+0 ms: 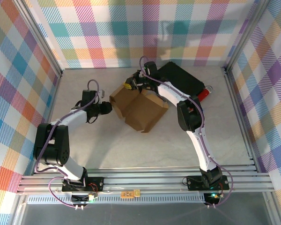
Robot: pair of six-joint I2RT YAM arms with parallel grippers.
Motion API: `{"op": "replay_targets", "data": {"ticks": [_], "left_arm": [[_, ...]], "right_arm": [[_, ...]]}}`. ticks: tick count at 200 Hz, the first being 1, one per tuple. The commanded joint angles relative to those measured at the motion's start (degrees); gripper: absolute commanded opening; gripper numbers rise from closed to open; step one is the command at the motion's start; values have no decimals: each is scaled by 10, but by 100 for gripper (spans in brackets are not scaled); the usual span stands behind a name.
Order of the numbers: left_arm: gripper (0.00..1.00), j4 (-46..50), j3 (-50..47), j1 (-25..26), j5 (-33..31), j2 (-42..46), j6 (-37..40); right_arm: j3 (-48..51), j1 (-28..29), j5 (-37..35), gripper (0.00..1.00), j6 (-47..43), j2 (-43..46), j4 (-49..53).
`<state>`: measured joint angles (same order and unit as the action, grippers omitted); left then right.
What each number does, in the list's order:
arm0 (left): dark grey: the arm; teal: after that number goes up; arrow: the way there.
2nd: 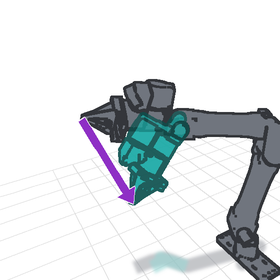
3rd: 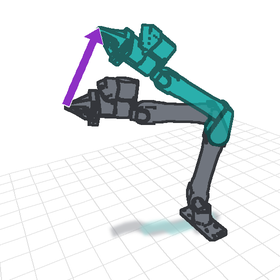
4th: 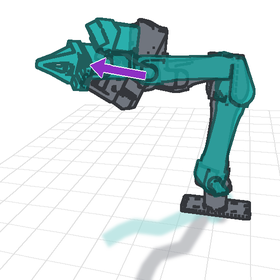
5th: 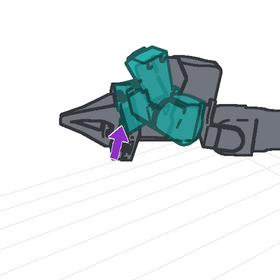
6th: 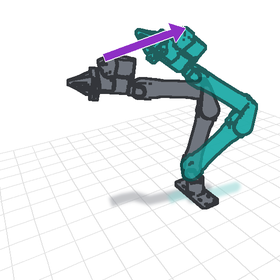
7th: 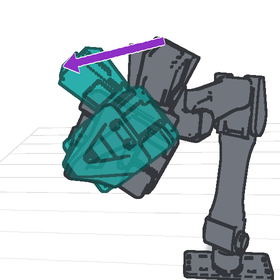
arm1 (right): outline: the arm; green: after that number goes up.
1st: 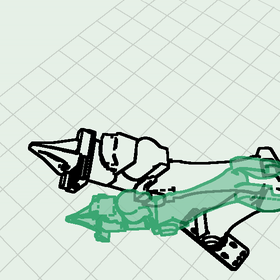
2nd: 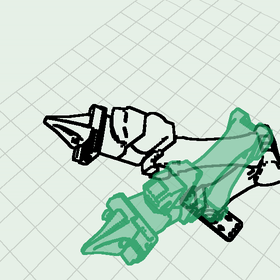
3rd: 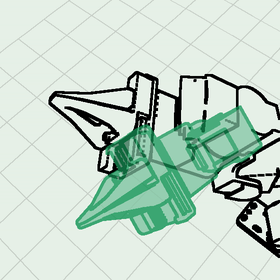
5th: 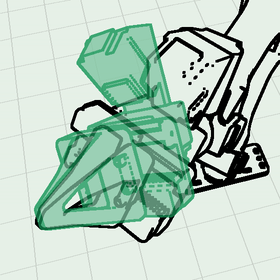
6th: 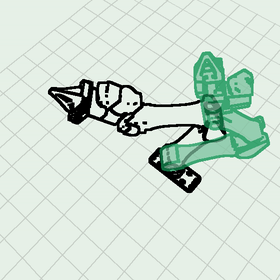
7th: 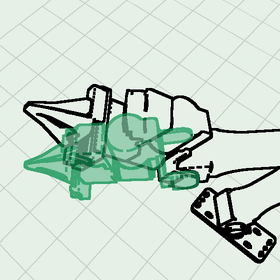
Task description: Fold the paper box
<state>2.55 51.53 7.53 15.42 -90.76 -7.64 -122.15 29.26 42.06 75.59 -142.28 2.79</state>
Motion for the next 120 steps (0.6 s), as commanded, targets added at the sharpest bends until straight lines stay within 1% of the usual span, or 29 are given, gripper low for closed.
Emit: {"op": "replay_targets", "data": {"ticks": [1, 62, 79, 120], "left_arm": [[33, -25, -11, 13, 3, 19, 5], [38, -35, -23, 52, 7, 39, -16], [43, -43, -29, 60, 3, 48, -28], [49, -52, -29, 75, 2, 44, -43]], "right_arm": [[-12, 2, -2, 0, -1, -12, 8], [1, -2, -2, 0, 2, -2, -10], [7, -4, -3, 0, 4, 0, -15], [10, -4, -2, 0, 4, 2, -15]]}}
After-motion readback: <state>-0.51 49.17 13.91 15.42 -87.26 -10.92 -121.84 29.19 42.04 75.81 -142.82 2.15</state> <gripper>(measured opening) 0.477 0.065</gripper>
